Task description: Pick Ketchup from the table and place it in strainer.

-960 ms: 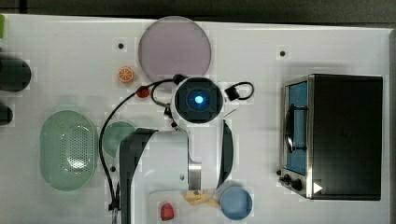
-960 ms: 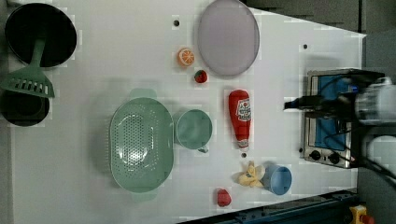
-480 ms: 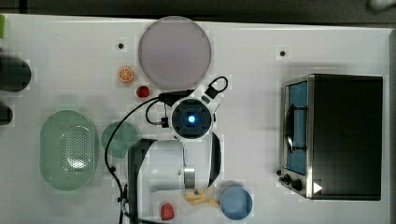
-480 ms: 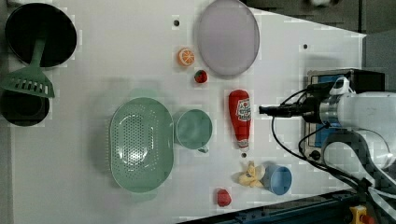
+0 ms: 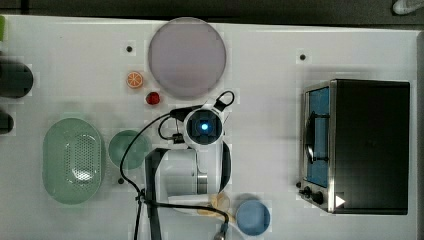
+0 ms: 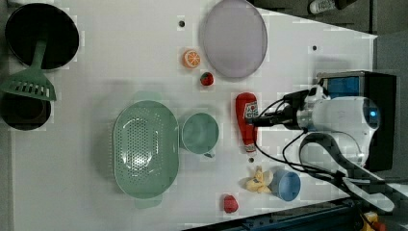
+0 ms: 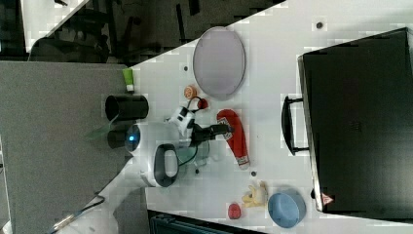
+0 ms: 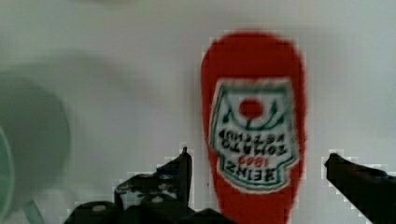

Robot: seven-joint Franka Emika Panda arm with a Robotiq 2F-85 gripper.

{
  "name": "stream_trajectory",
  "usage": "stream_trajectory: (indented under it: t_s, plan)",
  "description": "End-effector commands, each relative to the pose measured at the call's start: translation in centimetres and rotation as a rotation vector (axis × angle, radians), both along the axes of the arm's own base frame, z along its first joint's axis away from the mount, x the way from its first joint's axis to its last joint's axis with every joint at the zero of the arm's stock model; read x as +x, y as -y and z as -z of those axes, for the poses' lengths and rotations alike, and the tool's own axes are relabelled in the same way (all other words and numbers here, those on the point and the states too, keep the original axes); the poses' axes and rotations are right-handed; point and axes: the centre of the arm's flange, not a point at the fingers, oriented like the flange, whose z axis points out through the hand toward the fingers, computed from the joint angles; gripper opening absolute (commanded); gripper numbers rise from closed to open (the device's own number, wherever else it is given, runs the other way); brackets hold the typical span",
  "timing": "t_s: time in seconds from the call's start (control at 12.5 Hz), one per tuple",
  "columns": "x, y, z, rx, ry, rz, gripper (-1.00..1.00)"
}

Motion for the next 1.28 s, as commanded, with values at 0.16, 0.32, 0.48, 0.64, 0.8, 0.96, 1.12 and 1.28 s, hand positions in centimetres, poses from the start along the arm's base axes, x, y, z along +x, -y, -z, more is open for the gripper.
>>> stream_trajectory:
  t_s: [0.16, 0.32, 0.48, 0.64, 0.8, 0.96, 1.12, 1.28]
  plan:
    - [0.0, 0.5, 1.4, 0.008, 0.012, -0.03, 1.0]
    - [0.1, 0.5, 1.9, 0.01, 0.028, -0.025, 0.69]
    - [0.0, 0.7, 2.1, 0.009, 0.051, -0.019, 0.2]
    - [0.4, 0.6, 1.4, 0.009, 0.067, -0.022, 0.09]
    - [1.1, 0.9, -1.1, 0.001, 0.113, -0.018, 0.09]
    - [1.6, 1.3, -5.0, -0.012, 0.148, -0.017, 0.09]
    - [1.4, 1.1, -9.5, -0.027, 0.14, -0.027, 0.09]
    - [0.9, 0.5, -13.7, -0.041, 0.11, -0.041, 0.09]
